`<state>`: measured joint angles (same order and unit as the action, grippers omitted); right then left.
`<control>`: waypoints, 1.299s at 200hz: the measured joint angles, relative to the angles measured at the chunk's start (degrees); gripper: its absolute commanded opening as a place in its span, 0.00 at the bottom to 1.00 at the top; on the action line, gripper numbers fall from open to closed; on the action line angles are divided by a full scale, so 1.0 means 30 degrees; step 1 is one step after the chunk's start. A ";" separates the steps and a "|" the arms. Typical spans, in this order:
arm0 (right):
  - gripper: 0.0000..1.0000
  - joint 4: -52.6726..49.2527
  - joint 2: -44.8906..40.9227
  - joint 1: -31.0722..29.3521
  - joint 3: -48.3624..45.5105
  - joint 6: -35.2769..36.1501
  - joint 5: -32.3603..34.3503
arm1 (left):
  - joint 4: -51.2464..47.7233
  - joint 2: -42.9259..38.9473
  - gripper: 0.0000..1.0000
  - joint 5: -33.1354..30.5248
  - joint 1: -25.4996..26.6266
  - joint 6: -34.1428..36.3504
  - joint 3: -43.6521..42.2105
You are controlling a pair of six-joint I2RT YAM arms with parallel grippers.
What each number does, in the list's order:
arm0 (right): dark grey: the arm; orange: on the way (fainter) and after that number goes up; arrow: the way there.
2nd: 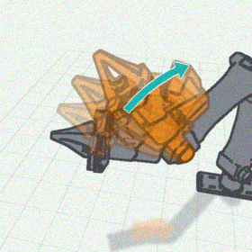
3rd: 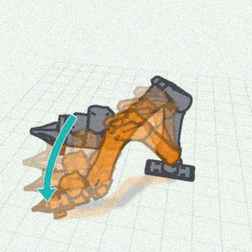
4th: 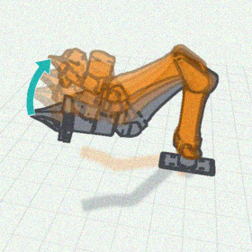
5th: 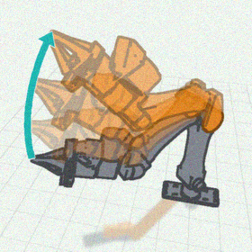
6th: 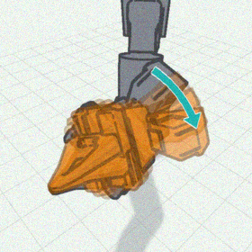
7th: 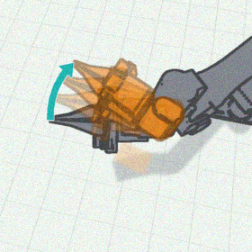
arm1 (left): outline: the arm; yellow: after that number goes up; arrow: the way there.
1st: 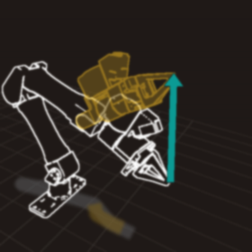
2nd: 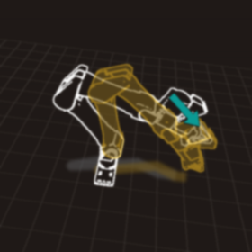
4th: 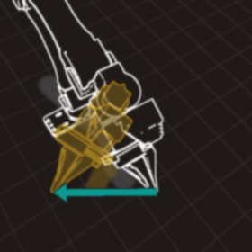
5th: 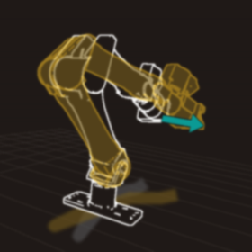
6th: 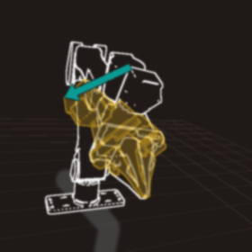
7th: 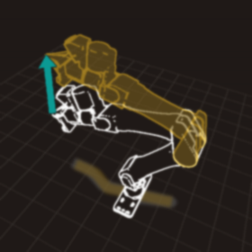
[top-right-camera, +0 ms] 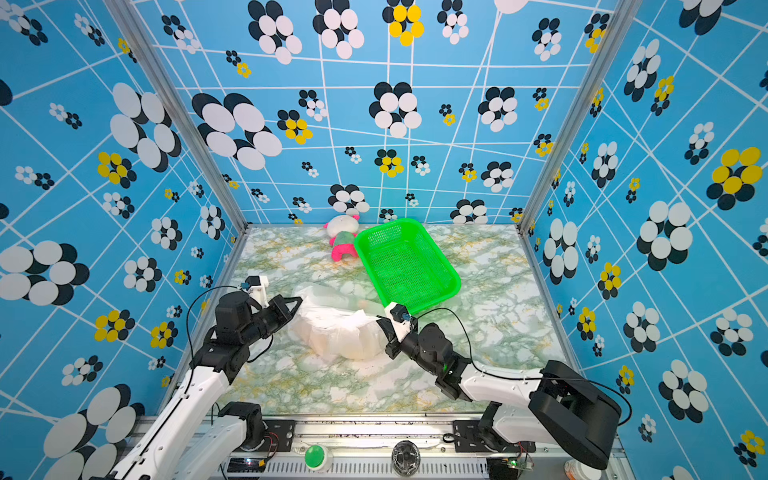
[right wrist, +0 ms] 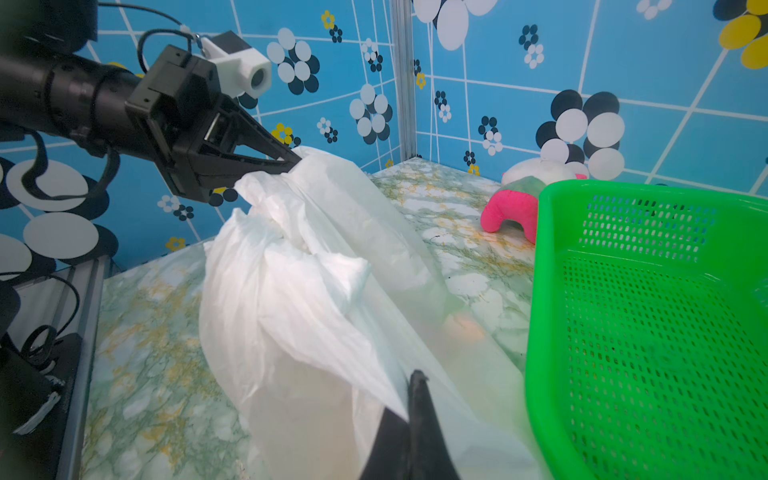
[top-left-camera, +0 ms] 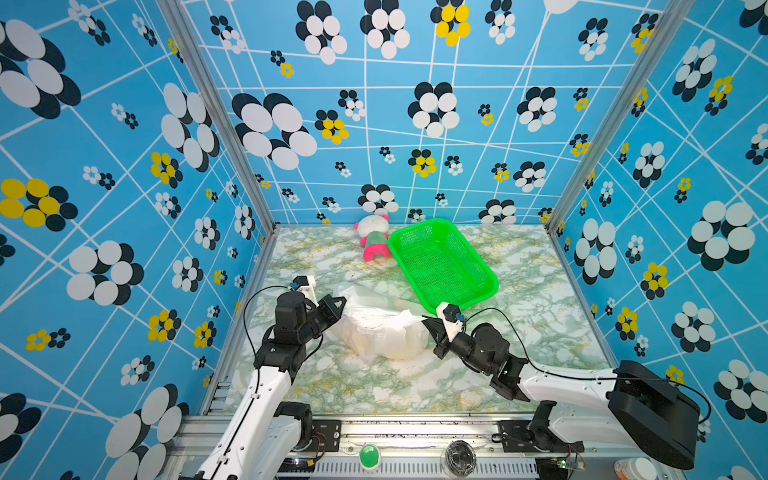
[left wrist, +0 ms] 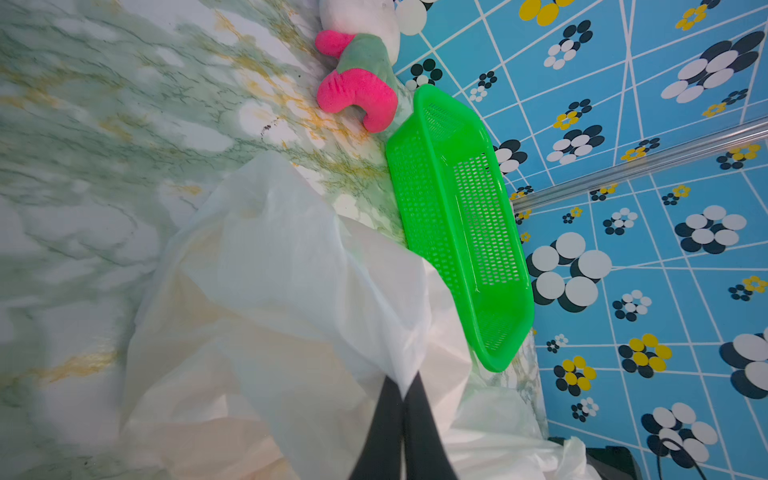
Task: Untie the knot of the plastic bag and take out the fruit
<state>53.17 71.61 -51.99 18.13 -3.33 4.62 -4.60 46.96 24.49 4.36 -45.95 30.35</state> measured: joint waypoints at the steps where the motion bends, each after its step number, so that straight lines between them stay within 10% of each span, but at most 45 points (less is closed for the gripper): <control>1: 0.00 0.0036 0.0000 0.0000 -0.0029 -0.0015 0.0007 | 0.0000 0.0015 0.00 0.0080 -0.0044 -0.0036 -0.0007; 96: 0.00 0.1953 0.0000 0.0809 -0.1581 -0.1333 0.1020 | 0.0998 0.1195 0.00 0.5100 -0.3599 -0.2477 -0.1217; 136: 0.19 -0.1020 -0.1341 0.0488 -0.0291 -0.0532 0.1217 | 0.1647 0.0641 0.00 0.2914 -0.4663 -0.2521 -0.1231; 177: 0.59 -0.2280 -0.1894 -0.0998 0.0408 0.0612 0.1712 | 0.1683 -0.0131 0.04 0.0962 -0.3504 -0.2069 -0.1209; 201: 0.71 -0.3490 -0.2382 -0.1129 0.0415 0.0648 0.2098 | 0.1654 -0.0576 0.28 0.0495 -0.3279 -0.1712 -0.1202; 232: 0.77 -0.6645 -0.3286 -0.1333 0.2069 0.0423 0.2718 | 0.1428 -0.1355 0.83 -0.0219 -0.2812 -0.1370 -0.1049; 260: 0.77 -0.9253 -0.2863 -0.1421 0.4605 0.0262 0.3118 | 0.0102 -0.2324 0.99 -0.1508 -0.1639 -0.1129 -0.0590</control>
<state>25.41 63.02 -56.25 31.94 -2.55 13.98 -4.29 39.99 19.97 -0.56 -49.34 28.58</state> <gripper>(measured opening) 0.774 0.963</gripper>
